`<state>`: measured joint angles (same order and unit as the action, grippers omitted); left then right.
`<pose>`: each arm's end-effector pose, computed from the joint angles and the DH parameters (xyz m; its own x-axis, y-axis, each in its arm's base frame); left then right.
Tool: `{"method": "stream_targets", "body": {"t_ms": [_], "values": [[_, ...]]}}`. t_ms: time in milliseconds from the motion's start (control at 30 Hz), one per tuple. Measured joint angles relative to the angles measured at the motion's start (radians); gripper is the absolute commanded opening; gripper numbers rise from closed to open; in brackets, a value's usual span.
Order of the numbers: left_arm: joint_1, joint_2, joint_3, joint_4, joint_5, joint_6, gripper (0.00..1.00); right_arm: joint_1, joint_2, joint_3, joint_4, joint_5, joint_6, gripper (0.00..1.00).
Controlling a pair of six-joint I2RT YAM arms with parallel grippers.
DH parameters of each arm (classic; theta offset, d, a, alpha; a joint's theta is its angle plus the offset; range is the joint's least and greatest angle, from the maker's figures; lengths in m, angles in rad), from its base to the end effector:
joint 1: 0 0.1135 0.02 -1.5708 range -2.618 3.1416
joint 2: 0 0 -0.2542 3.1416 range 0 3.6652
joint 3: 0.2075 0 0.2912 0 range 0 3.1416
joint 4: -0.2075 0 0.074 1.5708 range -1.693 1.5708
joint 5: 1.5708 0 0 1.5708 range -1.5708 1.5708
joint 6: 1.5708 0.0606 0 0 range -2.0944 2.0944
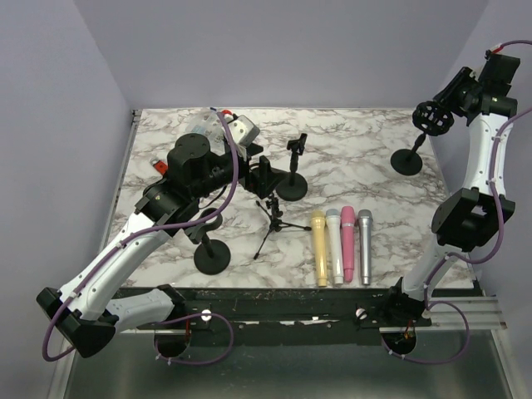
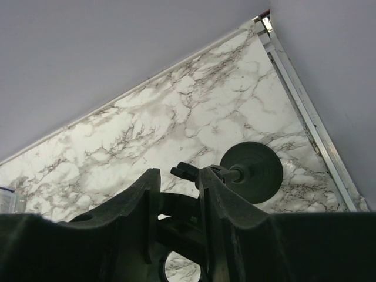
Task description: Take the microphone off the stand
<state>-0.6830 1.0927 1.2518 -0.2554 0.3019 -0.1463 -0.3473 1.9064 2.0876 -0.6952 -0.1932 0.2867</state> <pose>0.2261 -0.2072 0.4309 -0.1951 -0.0207 -0.9806 0.8124 0.5567 -0.1734 0.4642 -0.1556 0.3983 -0.3934 0.4376 -0.8085 0.3003 0.8924 0.3368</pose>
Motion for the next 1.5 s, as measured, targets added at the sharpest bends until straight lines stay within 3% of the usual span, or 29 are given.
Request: {"method": "stream_targets", "body": {"t_ms": [833,1500], "values": [[0.000,0.014,0.000,0.000,0.000,0.000,0.99,-0.007,0.031,-0.017,0.072,0.027,-0.006,0.33],[0.000,0.015,0.000,0.000,0.000,0.000,0.99,-0.007,-0.015,-0.193,0.197,0.059,-0.006,0.30]]}}
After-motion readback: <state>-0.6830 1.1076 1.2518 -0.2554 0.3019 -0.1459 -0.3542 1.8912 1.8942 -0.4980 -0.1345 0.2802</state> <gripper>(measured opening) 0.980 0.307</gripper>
